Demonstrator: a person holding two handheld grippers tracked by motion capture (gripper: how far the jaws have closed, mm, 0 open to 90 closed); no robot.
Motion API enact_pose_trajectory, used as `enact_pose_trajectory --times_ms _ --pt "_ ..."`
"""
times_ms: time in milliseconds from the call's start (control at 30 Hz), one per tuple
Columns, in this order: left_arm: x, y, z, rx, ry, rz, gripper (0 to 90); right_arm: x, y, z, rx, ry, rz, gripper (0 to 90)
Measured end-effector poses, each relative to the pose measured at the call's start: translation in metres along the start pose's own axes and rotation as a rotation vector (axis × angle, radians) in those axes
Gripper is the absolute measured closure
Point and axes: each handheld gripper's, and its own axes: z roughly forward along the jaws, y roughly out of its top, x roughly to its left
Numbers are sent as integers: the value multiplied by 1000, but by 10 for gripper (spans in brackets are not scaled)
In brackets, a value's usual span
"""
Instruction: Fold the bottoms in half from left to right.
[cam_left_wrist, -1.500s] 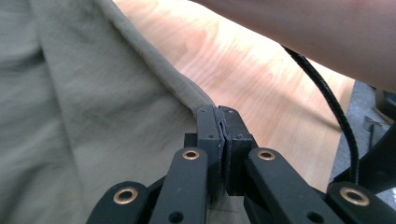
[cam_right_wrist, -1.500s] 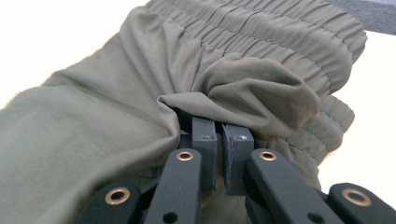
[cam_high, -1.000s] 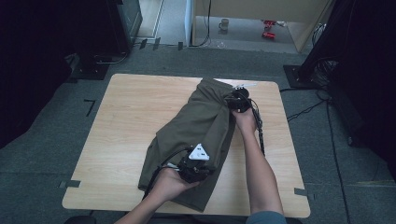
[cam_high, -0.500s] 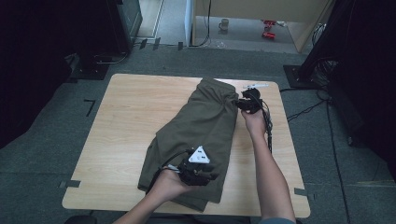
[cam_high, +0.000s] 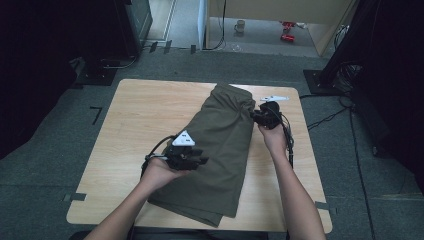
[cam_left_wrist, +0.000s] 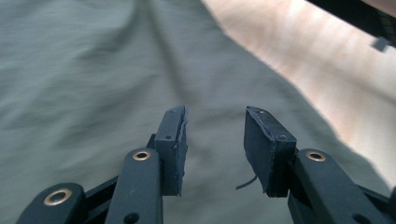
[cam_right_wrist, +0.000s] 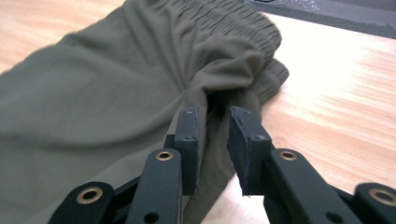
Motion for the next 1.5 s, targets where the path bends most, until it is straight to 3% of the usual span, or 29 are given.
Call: enact_pose_trajectory --times_ms 100,300,433,567,733,1067,1267,1500 --pt "13 2 -1 19 28 17 600 4 -5 -3 -2 10 -16 711" --pt "38 10 -3 8 53 68 571 15 -13 -10 -5 53 -33 668" --pt "53 15 1 15 70 68 570 24 -19 -15 -5 76 -42 662" --pt "66 17 6 -1 73 62 567 36 -28 -17 -9 87 -77 653" --pt "77 10 20 28 81 57 554 52 -42 -13 -4 105 -136 630" --pt "92 -7 36 110 88 55 540 81 -68 2 53 171 -176 553" --pt "95 -22 36 96 80 28 546 84 -81 3 102 163 -193 554" --pt "86 -33 28 69 80 -7 569 82 -93 -4 58 159 -207 548"
